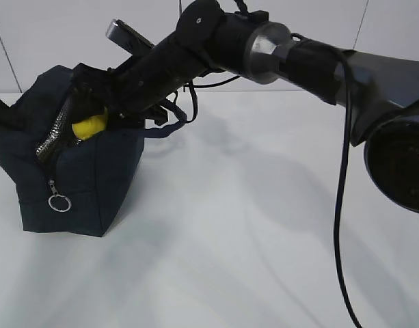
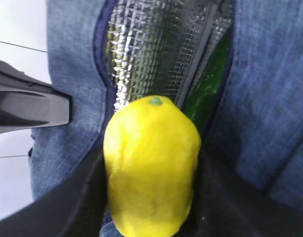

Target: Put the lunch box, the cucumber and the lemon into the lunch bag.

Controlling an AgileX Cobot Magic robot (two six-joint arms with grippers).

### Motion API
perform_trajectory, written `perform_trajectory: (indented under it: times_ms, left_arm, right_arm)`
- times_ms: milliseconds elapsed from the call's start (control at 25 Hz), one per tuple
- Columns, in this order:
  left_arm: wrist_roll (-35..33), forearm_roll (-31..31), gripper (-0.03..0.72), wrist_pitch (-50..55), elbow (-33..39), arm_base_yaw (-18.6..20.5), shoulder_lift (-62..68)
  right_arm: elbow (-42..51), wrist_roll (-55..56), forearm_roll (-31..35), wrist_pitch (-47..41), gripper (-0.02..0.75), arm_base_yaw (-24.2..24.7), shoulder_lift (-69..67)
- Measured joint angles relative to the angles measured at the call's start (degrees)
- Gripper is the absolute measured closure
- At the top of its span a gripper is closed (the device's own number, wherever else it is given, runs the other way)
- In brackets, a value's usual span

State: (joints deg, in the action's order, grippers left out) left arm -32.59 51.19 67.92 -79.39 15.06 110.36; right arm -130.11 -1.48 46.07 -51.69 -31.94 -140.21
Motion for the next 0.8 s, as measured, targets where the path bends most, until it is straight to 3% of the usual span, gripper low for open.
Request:
perform_trajectory:
  times_ms: [280, 440, 560, 800]
  left_arm:
    - [0.00, 0.00, 0.694, 0.00, 0.00, 0.00, 0.00]
    - [0.02, 0.00, 0.694, 0.00, 0.00, 0.00, 0.00]
    - [0.02, 0.00, 0.694, 0.00, 0.00, 0.00, 0.00]
    - [0.02, -0.40, 0.694, 0.00, 0.00, 0.00, 0.00]
  right_arm:
    - [0.00, 0.16, 0.39, 0.33, 0.323, 0.00, 0.00]
    - [0.00, 0.16, 0.43, 0.35, 0.181, 0.00, 0.00]
    - [0.00, 0.16, 0.65, 0.68, 0.120, 0.00, 0.00]
    - [0.00, -1.41, 3.31, 1.05, 0.153, 0.37, 0.00]
